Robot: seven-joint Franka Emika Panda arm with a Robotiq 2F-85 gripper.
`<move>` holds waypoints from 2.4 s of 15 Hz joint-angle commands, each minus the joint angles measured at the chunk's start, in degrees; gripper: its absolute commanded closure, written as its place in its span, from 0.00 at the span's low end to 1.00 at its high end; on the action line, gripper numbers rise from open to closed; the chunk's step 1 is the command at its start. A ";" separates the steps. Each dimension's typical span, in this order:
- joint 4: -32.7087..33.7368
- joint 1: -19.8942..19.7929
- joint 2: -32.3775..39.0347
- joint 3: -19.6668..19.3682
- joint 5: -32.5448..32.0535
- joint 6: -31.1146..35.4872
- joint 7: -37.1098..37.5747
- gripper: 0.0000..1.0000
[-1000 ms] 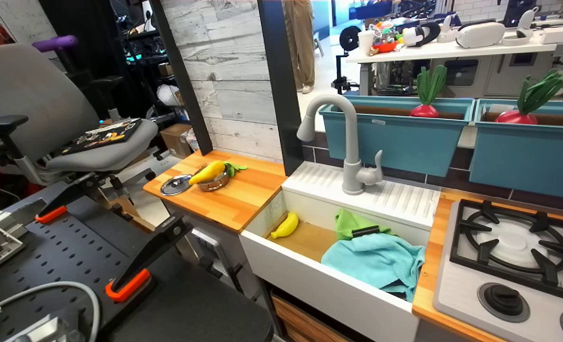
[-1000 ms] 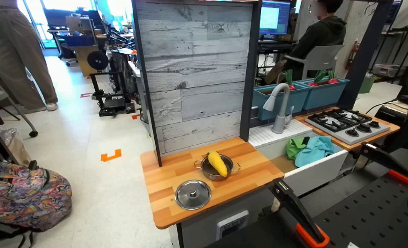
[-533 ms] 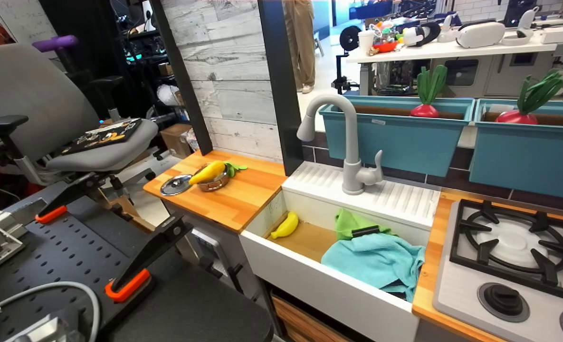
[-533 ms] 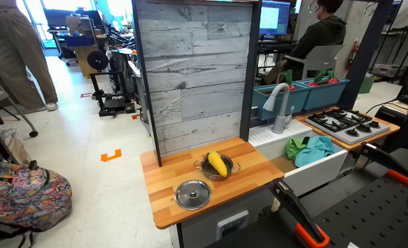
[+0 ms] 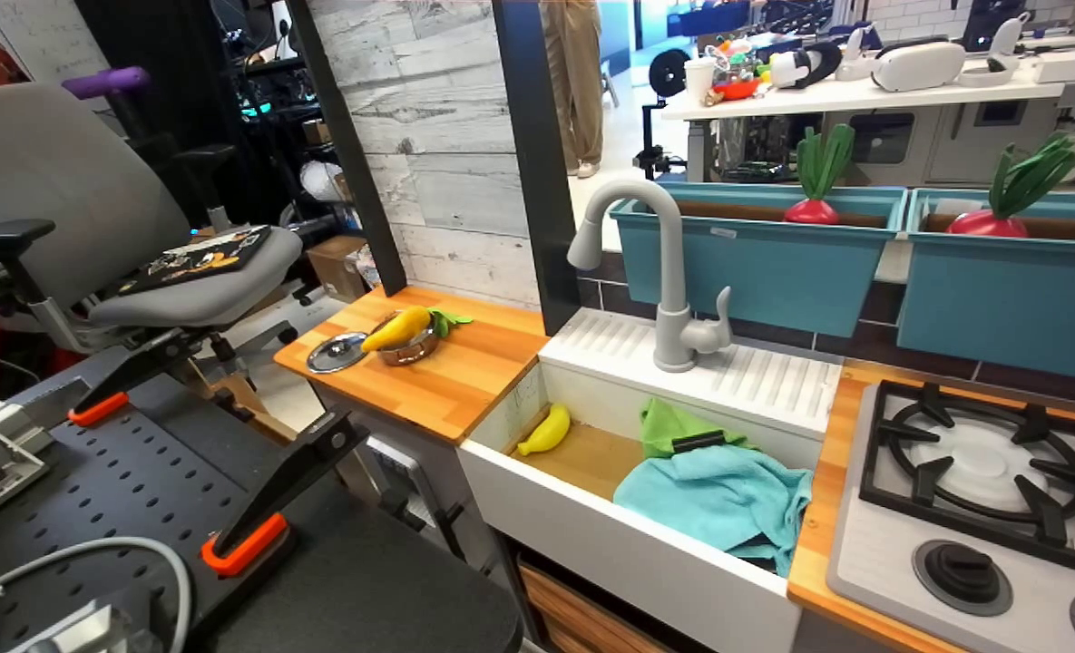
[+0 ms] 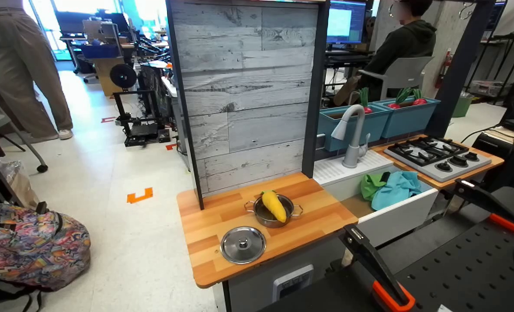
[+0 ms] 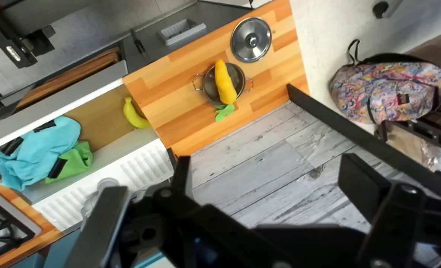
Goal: Turn the tap nozzle to the right
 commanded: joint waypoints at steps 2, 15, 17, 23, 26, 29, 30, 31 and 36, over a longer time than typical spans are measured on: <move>2.04 -0.90 2.97 -1.19 0.08 0.93 -0.06 0.00; 10.01 -3.68 13.50 0.11 -2.99 5.55 7.39 0.00; 12.50 -4.44 17.80 -0.30 -3.29 8.06 9.18 0.00; 18.95 -5.77 31.77 -2.49 -4.06 15.04 11.53 0.00; 21.68 -6.06 36.70 -3.87 -2.40 17.26 10.65 0.00; 23.86 -6.88 40.17 -4.62 -0.41 19.27 9.87 0.00; 24.73 -7.16 41.35 -4.72 0.25 19.76 9.68 0.00; 25.50 -7.56 42.37 -4.64 1.20 20.07 9.39 0.00; 29.71 -9.39 48.64 -3.62 5.85 22.95 8.47 0.00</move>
